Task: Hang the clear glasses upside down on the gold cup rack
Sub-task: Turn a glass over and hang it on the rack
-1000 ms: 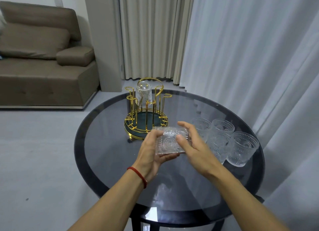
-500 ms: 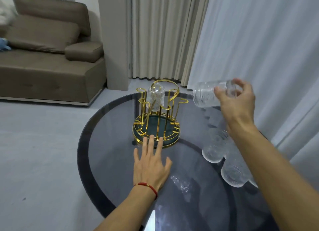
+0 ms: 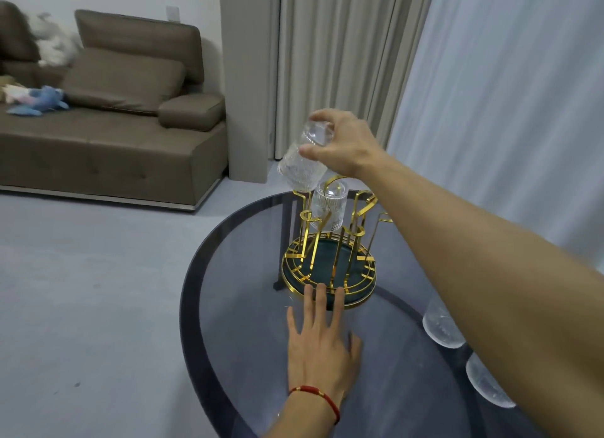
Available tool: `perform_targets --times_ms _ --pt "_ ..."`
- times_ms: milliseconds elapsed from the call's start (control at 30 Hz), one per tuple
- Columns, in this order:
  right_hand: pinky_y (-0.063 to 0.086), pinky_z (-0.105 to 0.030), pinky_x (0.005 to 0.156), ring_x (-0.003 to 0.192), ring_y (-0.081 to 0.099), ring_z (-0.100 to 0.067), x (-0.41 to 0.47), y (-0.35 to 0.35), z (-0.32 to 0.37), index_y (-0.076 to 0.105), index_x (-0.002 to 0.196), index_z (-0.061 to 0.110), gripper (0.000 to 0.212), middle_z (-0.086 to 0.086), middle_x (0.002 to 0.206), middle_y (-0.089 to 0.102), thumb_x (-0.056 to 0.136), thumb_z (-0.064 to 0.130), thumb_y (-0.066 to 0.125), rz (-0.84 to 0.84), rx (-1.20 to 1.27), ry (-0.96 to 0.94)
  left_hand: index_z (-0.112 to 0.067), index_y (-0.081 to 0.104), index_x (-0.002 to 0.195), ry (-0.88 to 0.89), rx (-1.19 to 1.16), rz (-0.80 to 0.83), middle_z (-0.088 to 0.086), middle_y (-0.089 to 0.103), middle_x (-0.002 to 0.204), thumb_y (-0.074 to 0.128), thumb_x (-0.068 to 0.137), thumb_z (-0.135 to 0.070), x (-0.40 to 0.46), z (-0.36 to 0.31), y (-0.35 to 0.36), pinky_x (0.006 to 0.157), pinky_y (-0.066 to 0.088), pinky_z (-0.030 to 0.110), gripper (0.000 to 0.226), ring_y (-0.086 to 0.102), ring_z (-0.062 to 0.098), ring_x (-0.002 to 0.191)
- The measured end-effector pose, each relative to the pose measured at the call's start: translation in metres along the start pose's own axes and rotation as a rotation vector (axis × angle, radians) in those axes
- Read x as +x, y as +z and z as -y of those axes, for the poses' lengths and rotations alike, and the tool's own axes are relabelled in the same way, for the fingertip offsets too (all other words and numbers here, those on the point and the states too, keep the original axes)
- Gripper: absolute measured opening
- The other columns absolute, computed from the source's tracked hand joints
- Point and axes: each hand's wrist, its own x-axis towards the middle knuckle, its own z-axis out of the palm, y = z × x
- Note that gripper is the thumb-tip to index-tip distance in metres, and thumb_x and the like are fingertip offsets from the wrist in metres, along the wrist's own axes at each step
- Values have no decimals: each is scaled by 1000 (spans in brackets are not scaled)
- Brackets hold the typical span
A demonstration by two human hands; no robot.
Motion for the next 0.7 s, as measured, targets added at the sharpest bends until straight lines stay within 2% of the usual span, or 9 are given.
perform_targets --times_ms 200,367,467,567,700 --pt "38 -38 113 140 49 -24 11 22 -6 52 147 20 73 -4 152 53 82 36 82 93 -34 33 -34 -1 158 12 -17 -41 6 1 169 28 93 -49 0 1 2 121 0 59 74 -17 26 152" --pt "42 -40 111 134 54 -27 14 40 -14 53 146 21 73 -6 149 55 81 38 83 197 -124 48 -34 -8 157 11 -13 -29 5 -4 169 26 94 -49 0 0 2 117 -10 55 73 -21 26 151" --pt "46 -48 109 131 56 -26 12 54 -18 53 143 23 74 -1 145 58 80 50 80 277 -332 -33 -35 -12 155 7 -11 -13 5 -7 169 24 95 -49 2 0 2 118 -10 56 72 -23 26 150" --pt "39 -53 107 128 55 -27 12 62 -23 52 141 28 76 0 138 62 78 63 75 312 -584 -96 -35 -15 154 4 -12 -1 4 -10 169 23 95 -48 1 0 1 119 -10 56 71 -25 26 150" --pt "35 -56 108 129 54 -30 17 68 -28 51 143 31 77 -2 135 64 78 65 74 374 -710 -103 -35 -14 155 5 -11 -5 4 -10 169 22 95 -45 0 0 -1 119 -10 55 71 -24 25 150"
